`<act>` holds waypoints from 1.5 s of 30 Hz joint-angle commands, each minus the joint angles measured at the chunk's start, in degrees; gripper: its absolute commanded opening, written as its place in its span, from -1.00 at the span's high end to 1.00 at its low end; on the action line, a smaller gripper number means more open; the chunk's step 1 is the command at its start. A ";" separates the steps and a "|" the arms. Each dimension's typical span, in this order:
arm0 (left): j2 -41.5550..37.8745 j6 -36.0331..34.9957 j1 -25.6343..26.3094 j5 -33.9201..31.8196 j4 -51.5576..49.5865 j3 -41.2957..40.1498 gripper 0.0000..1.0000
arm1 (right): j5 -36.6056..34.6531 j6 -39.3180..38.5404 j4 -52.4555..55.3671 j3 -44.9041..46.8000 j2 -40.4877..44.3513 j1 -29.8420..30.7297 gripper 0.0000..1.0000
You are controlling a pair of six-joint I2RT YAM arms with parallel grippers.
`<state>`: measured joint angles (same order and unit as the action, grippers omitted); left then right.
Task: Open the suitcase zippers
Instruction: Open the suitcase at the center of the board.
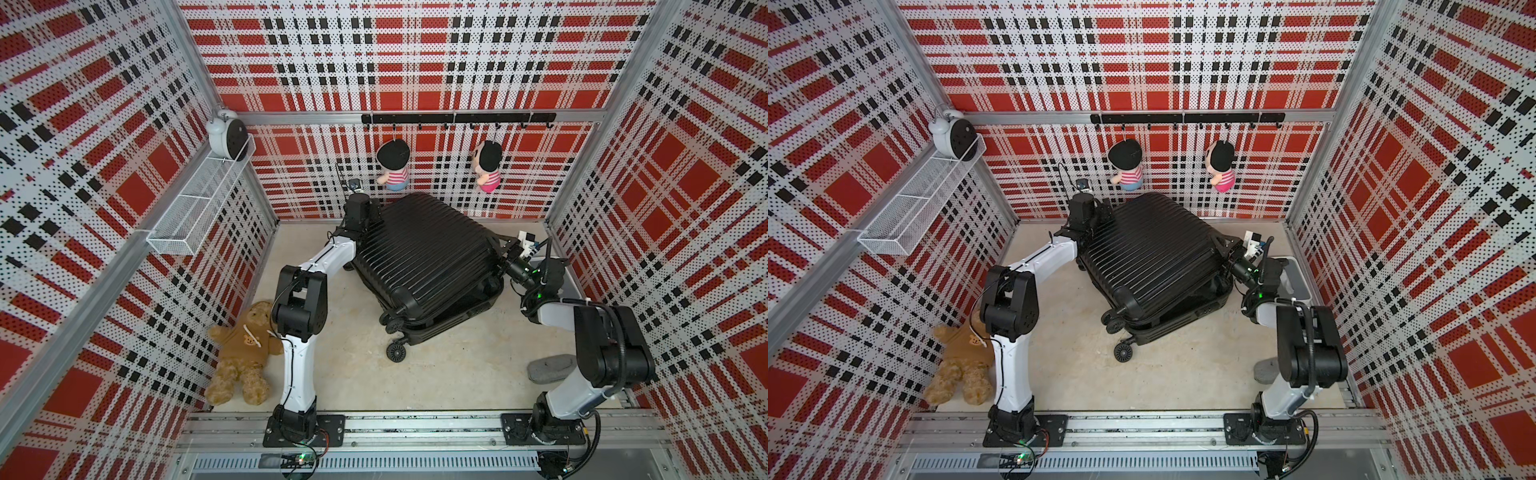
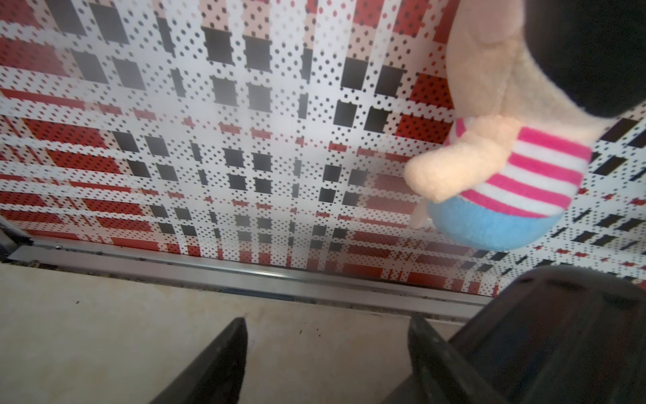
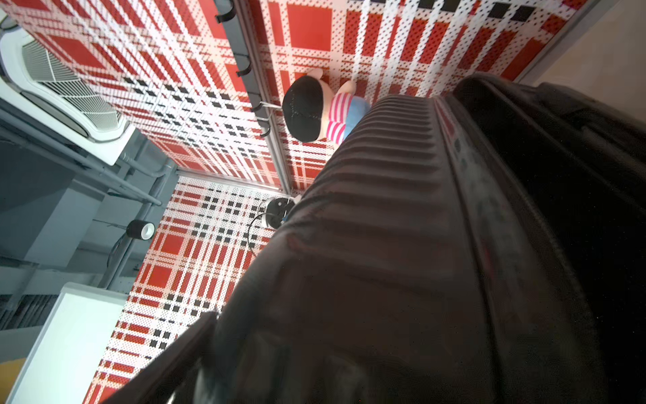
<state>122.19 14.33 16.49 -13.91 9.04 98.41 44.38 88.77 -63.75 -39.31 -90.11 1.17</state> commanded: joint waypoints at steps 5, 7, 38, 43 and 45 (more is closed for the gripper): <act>-3.79 2.14 1.19 5.44 -7.37 -6.75 -0.48 | 4.55 -23.67 23.00 -7.51 15.95 8.01 -0.82; -6.26 2.80 0.92 6.01 -7.84 -7.19 -0.48 | 4.18 -25.70 25.90 -8.79 17.75 9.35 -0.82; -70.90 14.44 -18.03 -2.10 -19.28 -34.68 -0.60 | -5.15 -63.72 70.51 -56.32 -5.10 50.60 -0.99; -72.06 15.54 -22.69 1.90 -18.99 -38.03 -0.59 | -7.41 -64.56 71.86 -54.22 -2.13 50.47 -0.99; -72.44 15.57 -23.04 2.01 -19.01 -38.50 -0.59 | -8.38 -64.71 72.84 -52.77 -0.46 50.03 -0.99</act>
<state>49.25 30.26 -6.35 -16.38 -6.44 62.15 37.58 25.98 7.07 -93.08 -94.13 51.79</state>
